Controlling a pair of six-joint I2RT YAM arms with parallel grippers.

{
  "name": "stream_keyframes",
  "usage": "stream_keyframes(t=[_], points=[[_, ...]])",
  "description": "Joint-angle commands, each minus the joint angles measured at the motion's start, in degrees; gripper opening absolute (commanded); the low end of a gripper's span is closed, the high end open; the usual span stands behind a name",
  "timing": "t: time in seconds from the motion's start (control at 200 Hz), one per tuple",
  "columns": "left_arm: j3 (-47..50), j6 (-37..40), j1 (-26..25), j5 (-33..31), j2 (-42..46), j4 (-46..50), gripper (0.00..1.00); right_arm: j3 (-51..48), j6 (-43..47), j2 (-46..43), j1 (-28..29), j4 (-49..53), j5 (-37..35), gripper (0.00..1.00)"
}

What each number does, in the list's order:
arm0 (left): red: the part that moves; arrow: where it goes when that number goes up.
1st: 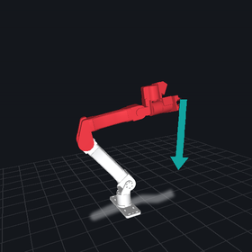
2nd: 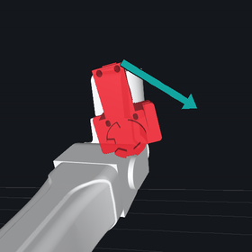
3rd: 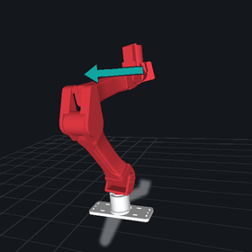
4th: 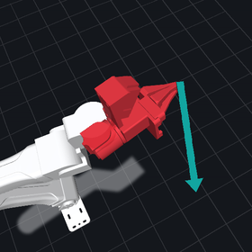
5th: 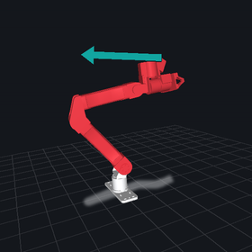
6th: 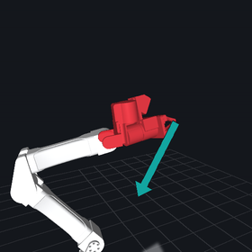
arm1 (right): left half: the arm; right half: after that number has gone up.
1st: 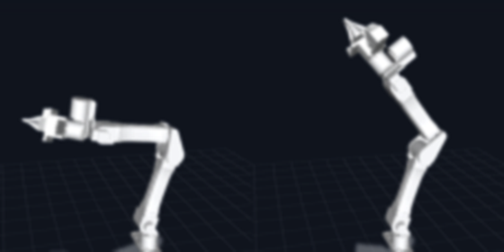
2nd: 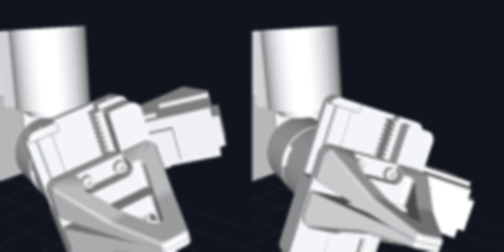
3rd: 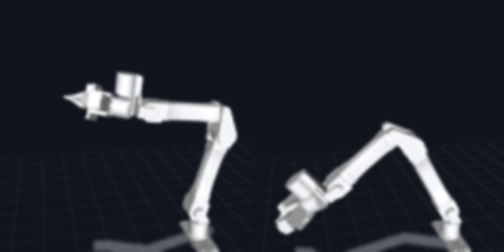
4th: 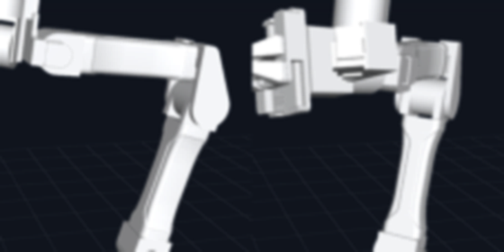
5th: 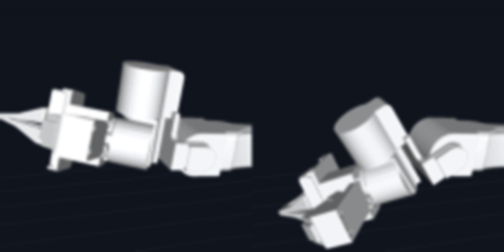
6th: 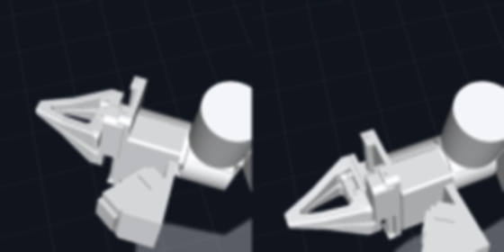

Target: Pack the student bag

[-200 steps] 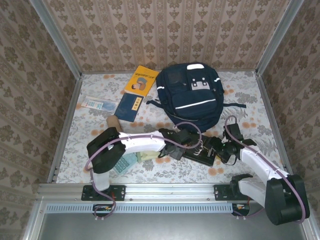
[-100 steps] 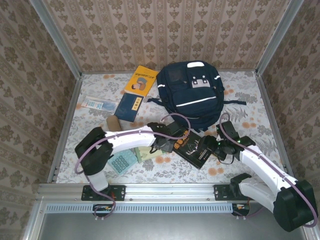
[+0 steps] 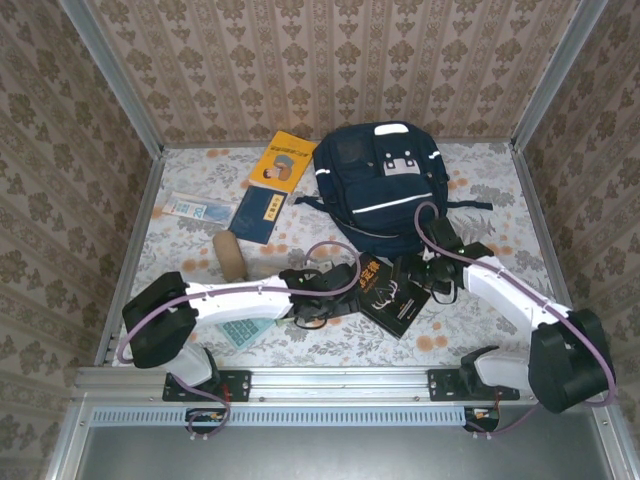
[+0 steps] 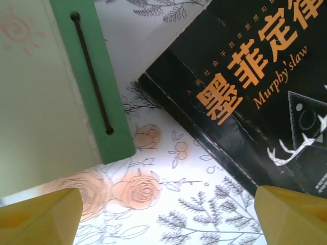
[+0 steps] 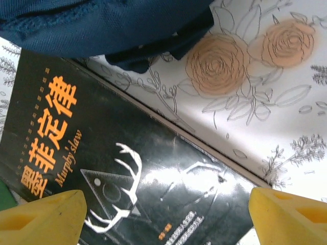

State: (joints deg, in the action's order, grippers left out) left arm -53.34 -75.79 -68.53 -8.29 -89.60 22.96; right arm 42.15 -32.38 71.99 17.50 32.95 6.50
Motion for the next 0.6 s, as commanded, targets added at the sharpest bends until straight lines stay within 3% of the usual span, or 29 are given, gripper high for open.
stream_keyframes(t=[0.0, 0.16, 0.26, 0.36, 0.595], points=[[2.0, -9.5, -1.6, 1.6, -1.2, -13.2, 0.89, 1.4, 4.4, 3.2, -0.7, -1.8, 2.3, 0.84], [5.9, -13.0, -3.3, 2.0, -6.0, -30.1, 0.87, 0.9, 5.8, 6.8, -0.9, -5.6, 6.1, 0.82], [7.7, -16.4, -3.4, 2.6, -9.1, -36.3, 0.86, 0.6, 6.0, 9.1, -1.0, -6.9, 8.4, 0.73], [8.1, -19.4, -3.6, 3.1, -11.2, -37.0, 0.84, -0.1, 6.0, 9.5, -0.9, -7.3, 9.7, 0.67], [8.1, -19.0, -3.6, 1.9, -11.9, -36.5, 0.85, -2.8, 4.6, 9.0, 0.1, -9.3, 14.8, 0.37]])
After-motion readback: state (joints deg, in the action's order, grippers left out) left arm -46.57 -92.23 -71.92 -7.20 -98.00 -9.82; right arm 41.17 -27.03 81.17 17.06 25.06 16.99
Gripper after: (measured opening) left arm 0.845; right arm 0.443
